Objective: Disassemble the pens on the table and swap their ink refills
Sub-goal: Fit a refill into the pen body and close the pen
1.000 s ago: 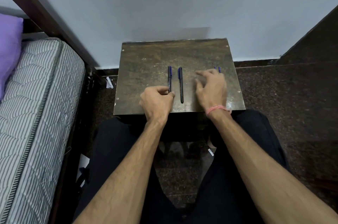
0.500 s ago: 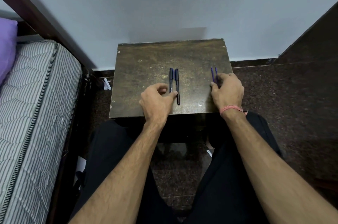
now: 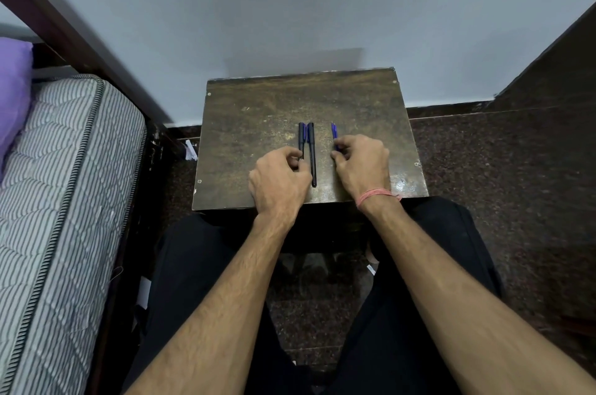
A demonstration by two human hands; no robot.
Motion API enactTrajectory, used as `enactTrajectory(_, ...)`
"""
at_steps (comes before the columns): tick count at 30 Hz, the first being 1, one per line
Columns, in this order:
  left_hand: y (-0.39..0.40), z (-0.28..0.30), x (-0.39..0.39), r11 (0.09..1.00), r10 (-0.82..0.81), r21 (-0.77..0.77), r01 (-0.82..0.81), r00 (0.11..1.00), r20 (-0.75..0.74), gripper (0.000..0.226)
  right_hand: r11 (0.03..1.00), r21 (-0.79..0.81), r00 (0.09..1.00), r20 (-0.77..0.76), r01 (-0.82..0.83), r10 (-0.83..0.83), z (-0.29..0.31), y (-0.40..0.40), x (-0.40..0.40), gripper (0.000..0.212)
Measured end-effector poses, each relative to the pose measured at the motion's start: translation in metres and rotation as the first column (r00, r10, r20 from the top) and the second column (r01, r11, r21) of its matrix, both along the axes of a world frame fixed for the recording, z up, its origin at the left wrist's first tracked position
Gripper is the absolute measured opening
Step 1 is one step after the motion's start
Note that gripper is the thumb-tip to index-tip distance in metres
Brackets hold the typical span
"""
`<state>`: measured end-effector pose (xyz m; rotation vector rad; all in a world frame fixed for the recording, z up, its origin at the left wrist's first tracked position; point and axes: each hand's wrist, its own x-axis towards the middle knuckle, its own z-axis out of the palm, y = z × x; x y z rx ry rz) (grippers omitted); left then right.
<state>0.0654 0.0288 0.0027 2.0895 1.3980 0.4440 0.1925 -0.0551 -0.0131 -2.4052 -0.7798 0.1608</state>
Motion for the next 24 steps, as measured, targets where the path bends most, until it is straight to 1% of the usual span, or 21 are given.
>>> enactTrajectory(6,-0.004,-0.007,0.003,1.000,0.004,-0.006,-0.003,0.999,0.039,0.020,1.000,0.026,0.999,-0.032,-0.011,0.012,-0.003,0.004,-0.002,0.025)
enactTrajectory(10,-0.004,-0.009,0.006,0.999,0.012,-0.033,-0.010,0.999,0.049,0.037,0.999,0.034,1.000,-0.012,-0.006,0.006,-0.004,0.005,-0.004,0.026)
enactTrajectory(11,-0.004,-0.010,0.006,0.999,0.014,-0.036,-0.012,0.999,0.051,0.038,0.999,0.034,1.000,-0.006,-0.004,0.004,-0.004,0.005,-0.003,0.026)
enactTrajectory(14,-0.002,-0.012,0.007,0.999,0.022,-0.042,-0.020,0.998,0.056,0.036,1.000,0.025,1.000,-0.010,-0.011,0.012,-0.003,0.005,-0.003,0.025)
enactTrajectory(18,0.002,-0.013,0.003,0.998,0.025,-0.057,-0.021,0.997,0.077,0.035,0.999,0.021,0.999,0.019,0.025,-0.026,0.000,-0.003,0.007,0.021)
enactTrajectory(24,0.006,-0.015,-0.001,0.998,0.057,-0.023,-0.055,0.993,0.100,0.035,1.000,0.004,1.000,-0.017,0.010,-0.010,-0.001,-0.013,0.014,0.022)
